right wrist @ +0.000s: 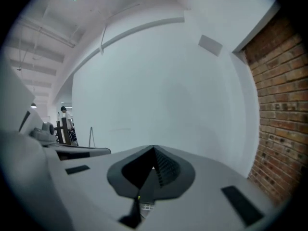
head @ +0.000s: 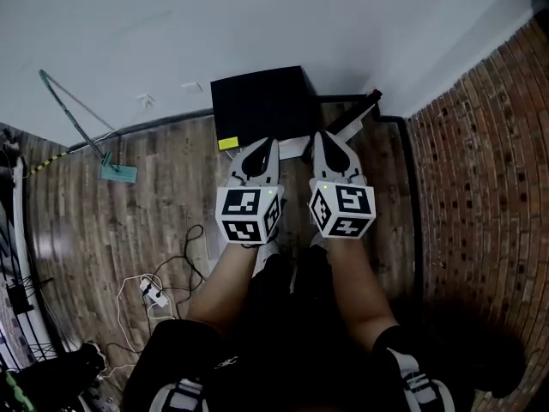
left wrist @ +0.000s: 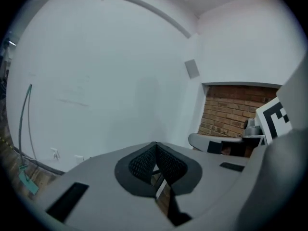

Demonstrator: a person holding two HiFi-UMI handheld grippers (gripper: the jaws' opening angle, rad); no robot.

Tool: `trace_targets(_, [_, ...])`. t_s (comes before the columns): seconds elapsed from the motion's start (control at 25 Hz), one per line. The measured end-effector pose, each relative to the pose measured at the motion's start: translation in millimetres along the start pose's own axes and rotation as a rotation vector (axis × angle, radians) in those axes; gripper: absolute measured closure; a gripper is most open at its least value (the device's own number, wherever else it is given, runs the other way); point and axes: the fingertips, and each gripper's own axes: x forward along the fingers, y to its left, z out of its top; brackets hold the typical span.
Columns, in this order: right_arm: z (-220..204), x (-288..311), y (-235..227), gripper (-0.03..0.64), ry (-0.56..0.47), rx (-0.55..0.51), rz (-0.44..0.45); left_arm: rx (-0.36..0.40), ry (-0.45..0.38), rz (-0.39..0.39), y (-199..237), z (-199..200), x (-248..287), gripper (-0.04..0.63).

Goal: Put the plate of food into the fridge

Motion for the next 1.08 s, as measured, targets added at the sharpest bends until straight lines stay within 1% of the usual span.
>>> trace_targets(0.08, [30, -10, 9, 0.604, -0.032, -0.012, 0.000, 0.017, -0.027, -0.003, -7, 33, -17, 0.598])
trace_targets(0.2, [58, -34, 20, 0.604, -0.062, -0.020, -0.012, 0.037, -0.054, -0.015, -21, 63, -45, 0.598])
trace_targets(0.32, [95, -48, 32, 0.603, -0.108, -0.055, 0.010, 0.042, -0.106, -0.009, -29, 93, -58, 0.598])
trace_targets(0.4, [110, -62, 43, 0.604, -0.134, -0.088, 0.033, 0.057, -0.137, -0.012, -37, 105, -67, 0.598])
trace_targets(0.48, [118, -74, 51, 0.604, -0.153, -0.102, 0.052, 0.088, -0.159, -0.017, -45, 113, -76, 0.598])
trace_targets(0.56, [122, -78, 57, 0.604, -0.160, -0.108, 0.060, 0.093, -0.169, -0.027, -48, 119, -78, 0.598])
trace_targets(0.72, [125, -84, 60, 0.604, -0.167, -0.132, 0.053, 0.079, -0.171, -0.048, -50, 120, -80, 0.598])
trace_targets(1.08, [127, -84, 63, 0.603, -0.160, -0.136, 0.062, 0.020, -0.148, -0.098, -56, 114, -79, 0.598])
